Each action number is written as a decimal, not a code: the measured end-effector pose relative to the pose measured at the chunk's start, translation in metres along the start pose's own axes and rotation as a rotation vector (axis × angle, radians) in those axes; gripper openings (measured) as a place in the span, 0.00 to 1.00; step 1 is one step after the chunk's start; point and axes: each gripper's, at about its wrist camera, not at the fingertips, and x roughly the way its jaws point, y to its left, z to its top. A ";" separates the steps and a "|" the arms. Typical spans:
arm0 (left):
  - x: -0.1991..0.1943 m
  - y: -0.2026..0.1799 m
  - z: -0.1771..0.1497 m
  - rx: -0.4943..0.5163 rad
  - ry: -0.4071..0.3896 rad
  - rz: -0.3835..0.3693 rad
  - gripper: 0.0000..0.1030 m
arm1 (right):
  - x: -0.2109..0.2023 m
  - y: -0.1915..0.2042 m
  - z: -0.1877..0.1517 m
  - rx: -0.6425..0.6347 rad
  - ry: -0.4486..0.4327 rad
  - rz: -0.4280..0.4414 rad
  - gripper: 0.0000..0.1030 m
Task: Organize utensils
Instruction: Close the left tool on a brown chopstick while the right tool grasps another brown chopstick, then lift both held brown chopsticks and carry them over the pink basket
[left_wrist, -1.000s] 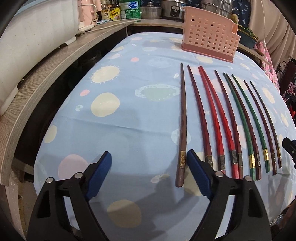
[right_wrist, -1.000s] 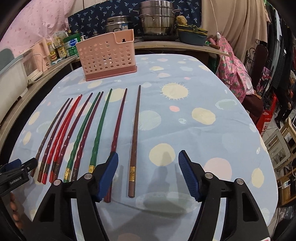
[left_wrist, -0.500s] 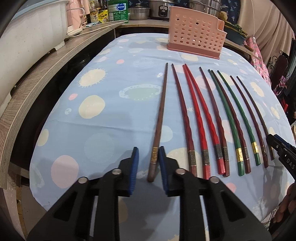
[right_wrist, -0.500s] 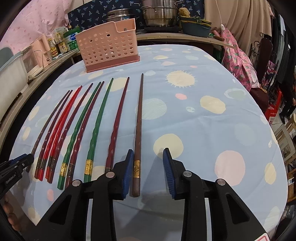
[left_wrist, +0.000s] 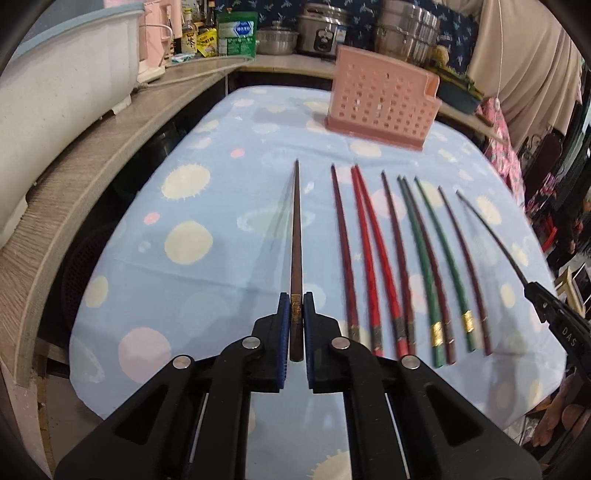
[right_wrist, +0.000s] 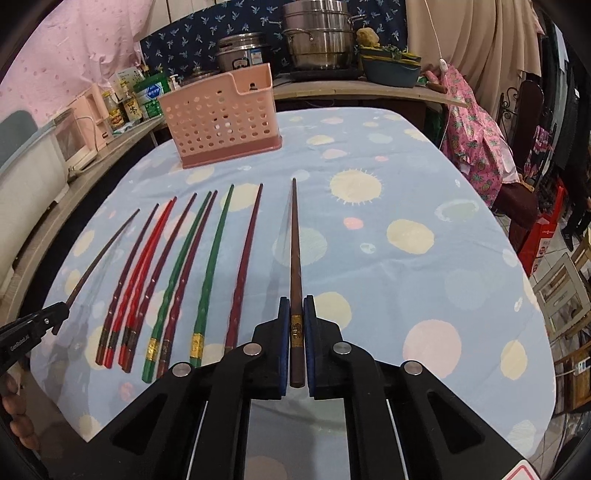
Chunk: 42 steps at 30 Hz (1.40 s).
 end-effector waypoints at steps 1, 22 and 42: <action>-0.005 0.000 0.005 -0.006 -0.010 -0.008 0.07 | -0.006 -0.001 0.007 0.004 -0.015 0.005 0.07; -0.068 -0.009 0.212 -0.053 -0.298 -0.058 0.07 | -0.042 -0.005 0.197 0.045 -0.287 0.113 0.07; -0.043 -0.051 0.350 -0.069 -0.483 -0.113 0.07 | 0.023 0.018 0.335 0.109 -0.409 0.210 0.07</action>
